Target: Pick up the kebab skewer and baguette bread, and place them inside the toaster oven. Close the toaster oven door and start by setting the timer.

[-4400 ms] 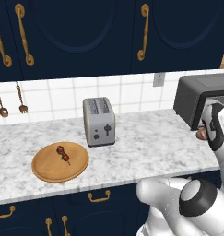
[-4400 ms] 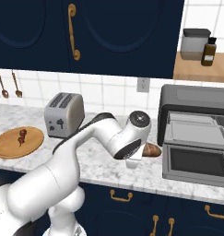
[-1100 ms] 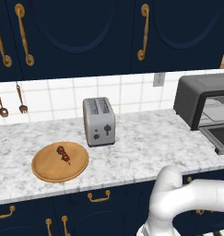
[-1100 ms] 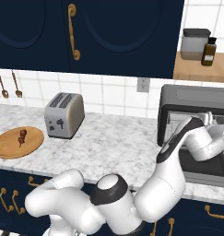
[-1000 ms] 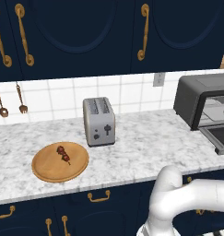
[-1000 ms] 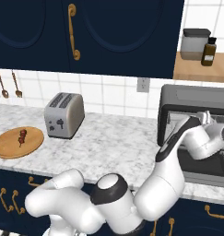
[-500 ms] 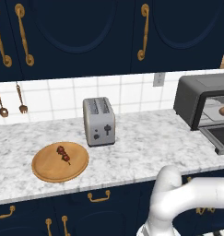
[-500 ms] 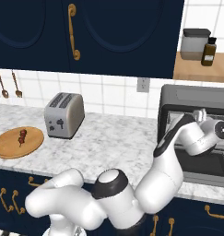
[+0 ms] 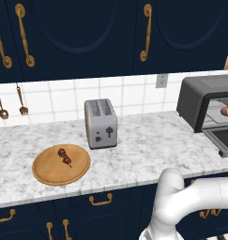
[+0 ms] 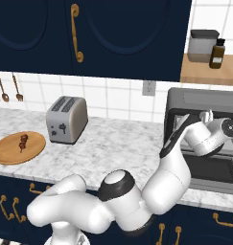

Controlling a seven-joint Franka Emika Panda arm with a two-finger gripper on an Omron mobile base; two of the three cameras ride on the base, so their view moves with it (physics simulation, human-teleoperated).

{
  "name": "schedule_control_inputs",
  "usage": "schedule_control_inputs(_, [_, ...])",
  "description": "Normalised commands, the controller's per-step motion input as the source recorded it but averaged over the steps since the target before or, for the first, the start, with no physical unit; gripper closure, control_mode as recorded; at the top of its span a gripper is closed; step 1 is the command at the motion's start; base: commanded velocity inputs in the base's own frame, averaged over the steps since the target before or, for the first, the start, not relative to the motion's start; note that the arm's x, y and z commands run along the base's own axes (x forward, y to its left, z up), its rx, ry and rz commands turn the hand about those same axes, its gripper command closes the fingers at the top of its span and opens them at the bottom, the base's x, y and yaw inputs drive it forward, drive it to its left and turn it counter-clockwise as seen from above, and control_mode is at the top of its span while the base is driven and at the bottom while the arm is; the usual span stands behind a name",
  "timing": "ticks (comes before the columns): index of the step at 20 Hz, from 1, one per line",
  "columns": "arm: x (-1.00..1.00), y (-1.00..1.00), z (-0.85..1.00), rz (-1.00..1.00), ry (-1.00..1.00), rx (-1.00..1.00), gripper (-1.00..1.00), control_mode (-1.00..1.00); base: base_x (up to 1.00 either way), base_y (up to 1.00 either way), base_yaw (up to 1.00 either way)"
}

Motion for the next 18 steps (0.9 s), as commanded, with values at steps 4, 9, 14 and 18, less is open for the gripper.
schedule_control_inputs(4, [0.22,0.05,0.00,0.00,0.01,0.00,1.00,-1.00,0.00,0.00,0.00])
schedule_control_inputs(9, [0.25,-0.03,-0.08,0.00,0.03,0.00,1.00,-1.00,0.00,0.00,0.00])
schedule_control_inputs(14, [0.28,-0.10,-0.17,0.00,0.01,0.00,1.00,-1.00,0.00,0.00,0.00])
schedule_control_inputs(18, [0.22,0.00,-0.01,0.00,0.03,0.00,1.00,-1.00,0.00,0.00,0.00])
